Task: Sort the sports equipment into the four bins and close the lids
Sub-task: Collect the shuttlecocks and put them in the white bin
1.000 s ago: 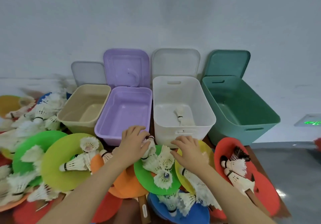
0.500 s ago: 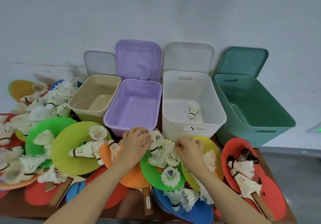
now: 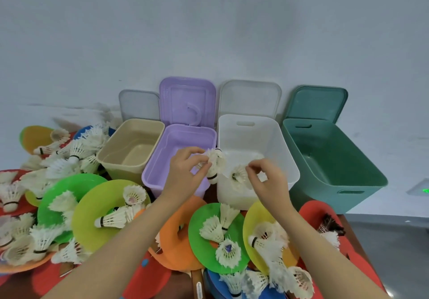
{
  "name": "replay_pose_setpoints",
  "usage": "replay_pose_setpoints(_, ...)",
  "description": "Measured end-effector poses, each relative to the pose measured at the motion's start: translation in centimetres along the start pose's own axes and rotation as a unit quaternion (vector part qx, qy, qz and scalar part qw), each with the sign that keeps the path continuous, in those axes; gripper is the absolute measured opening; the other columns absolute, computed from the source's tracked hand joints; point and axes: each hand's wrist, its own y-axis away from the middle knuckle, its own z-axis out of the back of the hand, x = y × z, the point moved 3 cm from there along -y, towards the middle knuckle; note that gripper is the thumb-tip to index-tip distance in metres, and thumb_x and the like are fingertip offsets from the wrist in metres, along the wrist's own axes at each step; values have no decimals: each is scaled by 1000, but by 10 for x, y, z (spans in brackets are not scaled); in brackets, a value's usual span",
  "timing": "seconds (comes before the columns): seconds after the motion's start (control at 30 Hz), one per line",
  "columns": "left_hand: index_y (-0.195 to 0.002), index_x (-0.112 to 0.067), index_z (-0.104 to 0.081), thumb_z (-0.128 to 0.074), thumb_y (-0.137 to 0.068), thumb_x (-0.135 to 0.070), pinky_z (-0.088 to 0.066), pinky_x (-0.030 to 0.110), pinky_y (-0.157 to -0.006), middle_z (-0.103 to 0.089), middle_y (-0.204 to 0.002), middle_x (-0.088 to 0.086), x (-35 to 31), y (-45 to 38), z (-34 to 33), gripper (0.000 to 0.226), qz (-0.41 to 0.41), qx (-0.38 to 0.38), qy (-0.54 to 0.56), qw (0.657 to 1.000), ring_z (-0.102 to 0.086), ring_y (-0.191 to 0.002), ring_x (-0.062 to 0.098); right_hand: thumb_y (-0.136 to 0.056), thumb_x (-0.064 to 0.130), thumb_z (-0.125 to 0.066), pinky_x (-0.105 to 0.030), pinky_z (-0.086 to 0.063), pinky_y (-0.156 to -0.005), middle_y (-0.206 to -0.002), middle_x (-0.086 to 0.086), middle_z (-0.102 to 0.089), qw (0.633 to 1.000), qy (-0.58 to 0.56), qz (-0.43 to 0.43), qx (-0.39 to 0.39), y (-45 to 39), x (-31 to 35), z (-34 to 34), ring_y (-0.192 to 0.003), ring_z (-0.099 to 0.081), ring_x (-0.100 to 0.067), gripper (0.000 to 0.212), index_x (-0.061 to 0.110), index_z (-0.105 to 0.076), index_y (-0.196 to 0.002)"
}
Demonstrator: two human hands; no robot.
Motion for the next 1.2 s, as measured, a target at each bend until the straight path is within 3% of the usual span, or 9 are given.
replay_pose_setpoints(0.17,-80,-10,-71,-59,-80,-32,-49,45,-76,-65,-94,8,-19,-41,-22,25,-24,-24,3,999,-53,-91,17,-82,2,-66,-31,-46,-65,-76,1,-60,997,54,-22,-48,-35,-10,22,-70,-55,-15,7,8,-64,-80)
replay_pose_setpoints(0.37,-79,-16,-72,-56,-80,-35,-42,42,-79,-65,-97,4,-19,-73,-69,24,-35,38,-83,995,-59,-92,30,-85,10,-64,-41,-50,-64,-82,8,-59,986,149,-73,-19,-52,-47,26,-70,-56,-17,3,12,-66,-85)
replay_pose_setpoints(0.47,-108,-20,-70,-61,-86,-30,-27,34,-92,-57,-121,5,-9,-74,-90,25,12,121,-135,983,-45,-116,29,-88,20,-61,-42,-49,-77,-104,-1,-63,974,181,-132,43,-51,-68,23,-89,-59,-23,19,13,-67,-105)
replay_pose_setpoints(0.57,-123,-20,-60,-59,-89,-31,-24,33,-93,-52,-129,5,-1,-60,-97,35,4,168,-168,971,-40,-121,27,-89,20,-61,-41,-47,-83,-109,-3,-62,972,180,-135,62,-36,-76,26,-96,-57,-23,25,13,-64,-113)
replay_pose_setpoints(0.77,-100,-17,-70,-45,-80,-40,-33,35,-77,-65,-102,4,-7,-17,-90,39,-61,175,-138,973,-53,-99,23,-84,14,-65,-25,-43,-73,-90,6,-60,987,130,-75,57,13,-67,39,-83,-55,-12,16,13,-68,-100)
replay_pose_setpoints(0.9,-98,-17,-69,-45,-81,-40,-30,35,-78,-64,-101,1,-11,14,-84,37,-59,178,-121,975,-39,-99,13,-81,32,-67,-30,-47,-72,-83,15,-57,976,96,-116,155,47,-71,39,-78,-55,-7,19,20,-69,-95)
replay_pose_setpoints(1.0,-100,-20,-68,-44,-82,-43,-29,34,-81,-63,-102,-2,-9,45,-79,38,-55,196,-128,971,-39,-101,11,-74,62,-52,-32,-43,-77,-87,17,-58,954,132,-127,238,72,-70,38,-80,-55,-4,49,25,-68,-100)
replay_pose_setpoints(1.1,-105,-22,-67,-40,-83,-48,-21,27,-84,-61,-106,-6,-8,77,-74,44,-36,235,-132,962,-37,-104,8,-69,77,-41,-31,-38,-88,-108,19,-56,921,174,-129,324,100,-69,36,-91,-54,-1,70,31,-56,-120)
replay_pose_setpoints(1.2,-105,-24,-67,-40,-83,-50,-23,28,-83,-61,-105,-8,-4,107,-72,44,-40,271,-161,948,-36,-102,7,-73,72,-54,-30,-33,-93,-125,18,-49,905,175,-132,364,121,-68,37,-104,-50,-3,74,33,-39,-134)
